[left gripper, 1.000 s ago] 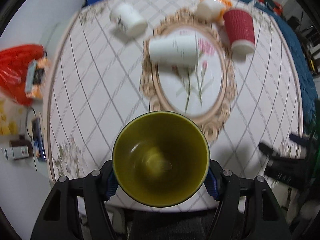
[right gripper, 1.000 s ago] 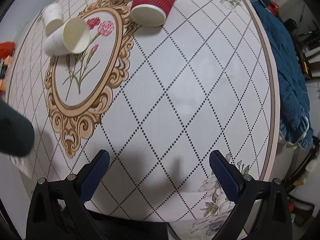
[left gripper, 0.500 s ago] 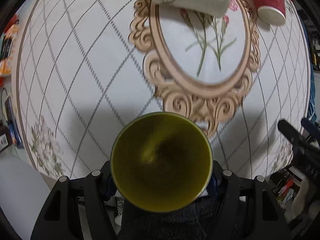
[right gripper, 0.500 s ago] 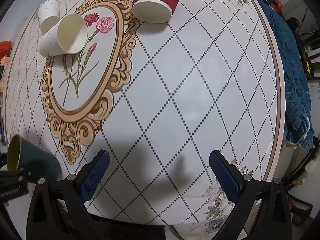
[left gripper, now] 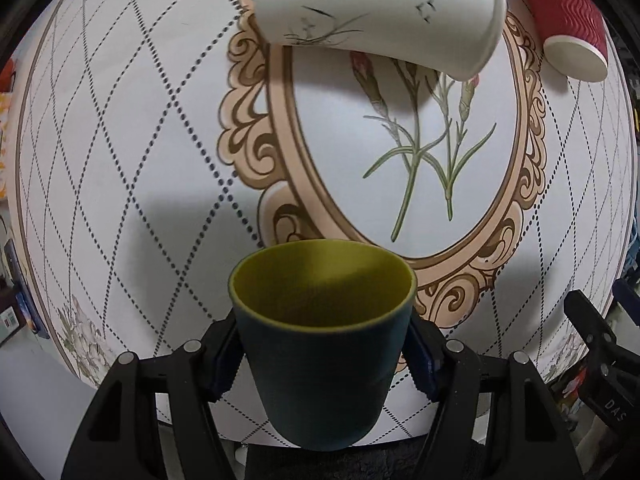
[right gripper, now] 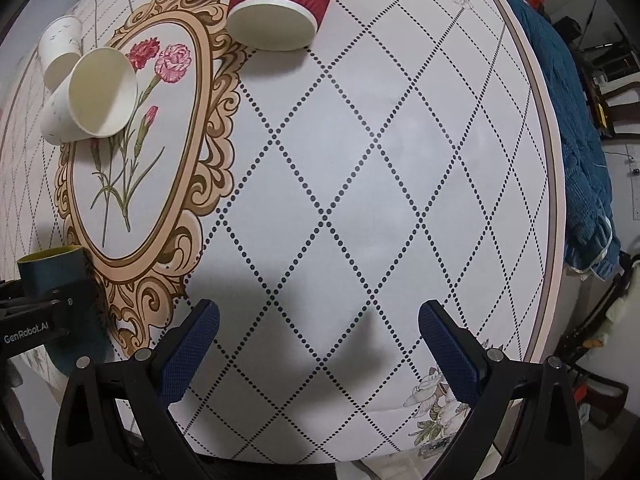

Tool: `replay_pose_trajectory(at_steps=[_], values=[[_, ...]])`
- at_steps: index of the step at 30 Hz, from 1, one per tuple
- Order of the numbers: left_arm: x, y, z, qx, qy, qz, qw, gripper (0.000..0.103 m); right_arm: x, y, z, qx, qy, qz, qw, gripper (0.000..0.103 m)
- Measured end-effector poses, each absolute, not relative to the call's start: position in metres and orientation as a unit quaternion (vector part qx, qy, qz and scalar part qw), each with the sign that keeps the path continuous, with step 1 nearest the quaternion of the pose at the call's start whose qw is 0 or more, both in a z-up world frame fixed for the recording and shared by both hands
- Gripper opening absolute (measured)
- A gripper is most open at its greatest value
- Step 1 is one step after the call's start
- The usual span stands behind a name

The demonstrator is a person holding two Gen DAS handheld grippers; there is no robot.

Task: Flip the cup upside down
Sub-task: 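Lower the inverted teal cup onto the tablecloth and open the left gripper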

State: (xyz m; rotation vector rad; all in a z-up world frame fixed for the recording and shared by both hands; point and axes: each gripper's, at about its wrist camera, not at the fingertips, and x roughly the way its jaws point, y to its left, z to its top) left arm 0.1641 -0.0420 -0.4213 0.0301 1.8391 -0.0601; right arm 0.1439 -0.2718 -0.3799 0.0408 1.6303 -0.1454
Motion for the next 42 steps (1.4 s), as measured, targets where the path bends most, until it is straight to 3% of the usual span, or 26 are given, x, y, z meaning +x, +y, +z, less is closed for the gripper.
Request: replay_pose_trajectory(at_steps=[7,11,42], values=[[0.158,-0.051,-0.424,0.013,0.793,-0.024,0.609,0.068,0.147,-0.271,-0.377,0.019,0.725,-0.068,0.685,0.102],[0.165,-0.047,-0.417,0.014,0.789,-0.023,0.614,0.084,0.148,-0.273,-0.377,0.021,0.725,-0.07,0.685,0.102],[0.157,-0.052,-0.351,-0.008,0.759,-0.005,0.651,0.085,0.139,-0.303,-0.364,0.037,0.71,-0.061,0.701,0.102]])
